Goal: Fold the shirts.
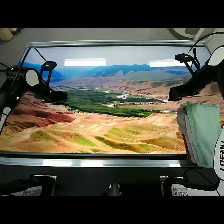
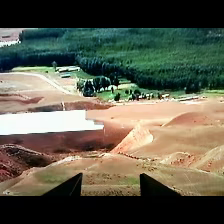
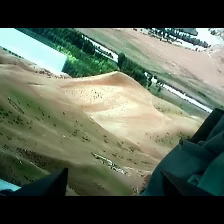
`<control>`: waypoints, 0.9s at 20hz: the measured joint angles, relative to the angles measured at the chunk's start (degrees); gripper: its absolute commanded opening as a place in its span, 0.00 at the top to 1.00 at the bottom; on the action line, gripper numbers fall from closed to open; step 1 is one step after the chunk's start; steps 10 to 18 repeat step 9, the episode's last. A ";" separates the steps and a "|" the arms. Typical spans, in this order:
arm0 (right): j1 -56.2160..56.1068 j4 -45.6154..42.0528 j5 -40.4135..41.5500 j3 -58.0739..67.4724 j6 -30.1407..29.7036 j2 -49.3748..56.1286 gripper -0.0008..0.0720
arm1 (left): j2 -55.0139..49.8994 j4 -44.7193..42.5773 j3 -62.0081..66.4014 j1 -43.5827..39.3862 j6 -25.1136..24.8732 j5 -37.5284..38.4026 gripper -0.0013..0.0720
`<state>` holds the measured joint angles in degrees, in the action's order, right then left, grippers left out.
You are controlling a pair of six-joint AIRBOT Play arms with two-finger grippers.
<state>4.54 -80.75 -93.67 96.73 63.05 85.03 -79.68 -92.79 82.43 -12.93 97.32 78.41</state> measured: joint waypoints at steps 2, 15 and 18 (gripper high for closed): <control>-0.15 -0.02 -0.07 -0.02 0.09 0.17 0.13 | 0.00 0.00 -0.07 0.07 0.11 -0.31 0.37; -0.31 0.00 -0.39 0.00 0.15 0.24 0.13 | 0.04 0.02 -0.04 0.07 0.22 -0.44 0.37; -0.31 0.00 -0.39 0.00 0.15 0.24 0.13 | 0.04 0.02 -0.04 0.07 0.22 -0.44 0.37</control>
